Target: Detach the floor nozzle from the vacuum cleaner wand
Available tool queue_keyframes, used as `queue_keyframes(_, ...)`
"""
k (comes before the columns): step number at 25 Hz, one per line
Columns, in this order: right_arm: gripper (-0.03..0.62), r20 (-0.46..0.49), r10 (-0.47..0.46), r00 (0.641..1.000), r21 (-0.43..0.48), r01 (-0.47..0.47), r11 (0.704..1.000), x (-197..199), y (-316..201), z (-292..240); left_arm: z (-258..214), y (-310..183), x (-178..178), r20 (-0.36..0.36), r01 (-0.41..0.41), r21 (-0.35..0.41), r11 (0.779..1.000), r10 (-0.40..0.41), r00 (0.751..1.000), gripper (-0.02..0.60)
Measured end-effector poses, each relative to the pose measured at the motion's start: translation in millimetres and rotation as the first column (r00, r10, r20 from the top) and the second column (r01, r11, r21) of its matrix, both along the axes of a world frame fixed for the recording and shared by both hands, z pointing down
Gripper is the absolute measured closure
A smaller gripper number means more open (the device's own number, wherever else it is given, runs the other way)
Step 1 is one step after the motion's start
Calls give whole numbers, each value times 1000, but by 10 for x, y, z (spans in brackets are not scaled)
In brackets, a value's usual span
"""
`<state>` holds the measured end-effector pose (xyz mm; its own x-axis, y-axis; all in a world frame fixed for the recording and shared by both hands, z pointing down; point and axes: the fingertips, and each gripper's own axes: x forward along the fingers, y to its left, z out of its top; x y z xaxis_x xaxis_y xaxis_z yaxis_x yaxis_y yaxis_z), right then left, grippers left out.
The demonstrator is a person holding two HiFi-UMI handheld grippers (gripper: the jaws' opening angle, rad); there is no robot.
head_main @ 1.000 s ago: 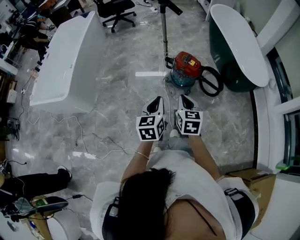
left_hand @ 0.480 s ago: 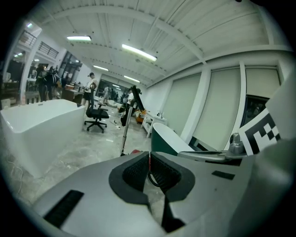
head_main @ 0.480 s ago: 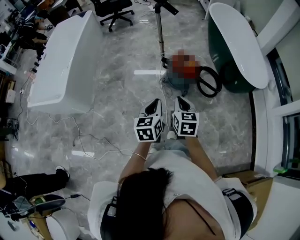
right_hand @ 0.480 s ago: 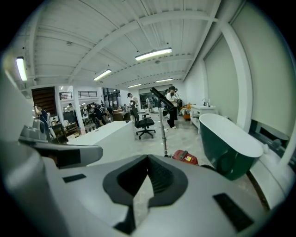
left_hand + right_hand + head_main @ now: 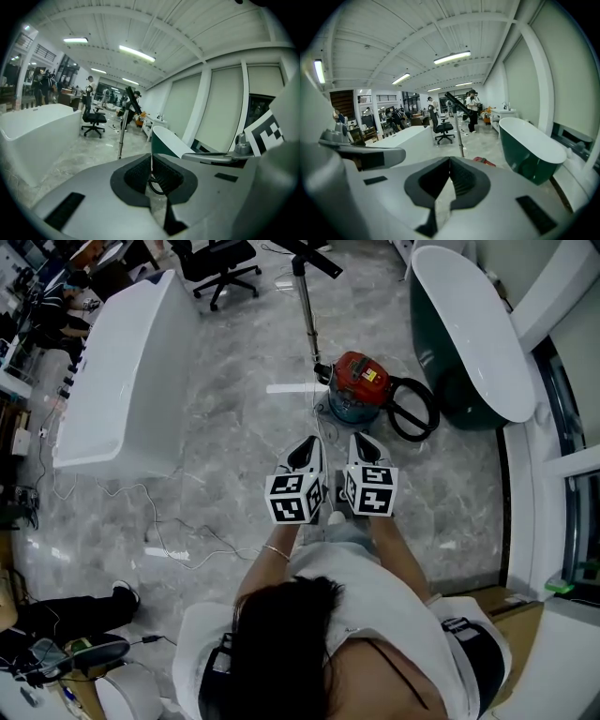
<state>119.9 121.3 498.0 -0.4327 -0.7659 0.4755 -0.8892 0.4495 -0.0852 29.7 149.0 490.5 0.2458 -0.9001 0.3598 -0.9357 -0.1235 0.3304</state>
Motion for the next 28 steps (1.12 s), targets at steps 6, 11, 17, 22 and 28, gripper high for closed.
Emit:
queue_keyframes(6, 579, 15, -22, 1000, 19, 22, 1000, 86, -259, -78, -75, -227, 151, 9, 8, 33, 999, -8, 1000, 569)
queue_keyframes(11, 579, -15, -74, 997, 51, 75, 996, 93, -413, -116, -76, -394, 216, 3, 37, 34, 999, -38, 999, 569)
queue_keyframes(17, 579, -5, -102, 995, 41, 102, 994, 148, -585, -104, -77, -592, 350, 15, 38, 24, 999, -39, 999, 569)
queue_keyframes(22, 579, -4, -118, 993, 25, 118, 993, 235, -704, -72, -111, -716, 479, 38, 40, 27, 999, -41, 998, 569)
queue_keyframes(28, 579, -10, -159, 987, 20, 159, 987, 196, -700, -31, -92, -666, 402, 36, 93, 25, 995, -94, 995, 569)
